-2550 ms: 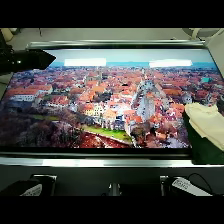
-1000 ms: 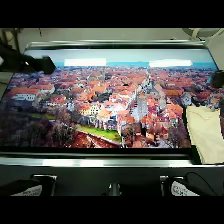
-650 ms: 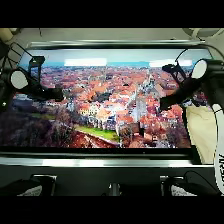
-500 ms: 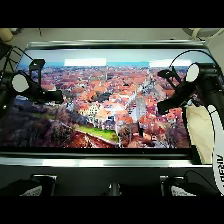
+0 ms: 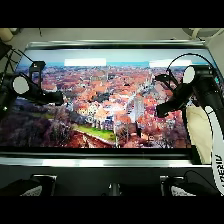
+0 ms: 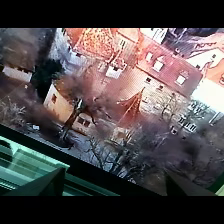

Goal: Fold the shirts.

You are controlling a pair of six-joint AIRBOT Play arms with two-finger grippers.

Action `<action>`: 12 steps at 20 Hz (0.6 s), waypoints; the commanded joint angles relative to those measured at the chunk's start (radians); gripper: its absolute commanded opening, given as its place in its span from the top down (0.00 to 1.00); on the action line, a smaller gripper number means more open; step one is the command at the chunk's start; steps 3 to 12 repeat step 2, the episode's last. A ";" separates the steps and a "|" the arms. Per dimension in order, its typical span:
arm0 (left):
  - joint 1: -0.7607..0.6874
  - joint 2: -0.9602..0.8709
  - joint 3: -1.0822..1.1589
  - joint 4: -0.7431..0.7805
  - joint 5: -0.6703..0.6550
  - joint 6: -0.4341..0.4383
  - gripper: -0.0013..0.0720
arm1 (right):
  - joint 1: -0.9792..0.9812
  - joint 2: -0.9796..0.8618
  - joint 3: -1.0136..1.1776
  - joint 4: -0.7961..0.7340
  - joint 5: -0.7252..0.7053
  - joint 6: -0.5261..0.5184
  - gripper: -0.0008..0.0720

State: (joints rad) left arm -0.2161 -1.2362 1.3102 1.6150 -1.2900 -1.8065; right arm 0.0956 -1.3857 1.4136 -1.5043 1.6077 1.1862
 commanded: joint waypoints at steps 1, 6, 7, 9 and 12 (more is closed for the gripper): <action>0.001 0.001 -0.001 0.000 0.000 0.000 0.01 | 0.002 0.000 -0.001 0.000 0.002 0.000 0.07; 0.001 0.001 -0.001 0.000 0.000 0.000 0.01 | 0.002 0.000 -0.001 0.000 0.002 0.000 0.07; 0.001 0.001 -0.001 0.000 0.000 0.000 0.01 | 0.002 0.000 -0.001 0.000 0.002 0.000 0.07; 0.001 0.001 -0.001 0.000 0.000 0.000 0.01 | 0.002 0.000 -0.001 0.000 0.002 0.000 0.07; 0.001 0.001 -0.001 0.000 0.000 0.000 0.01 | 0.002 0.000 -0.001 0.000 0.002 0.000 0.07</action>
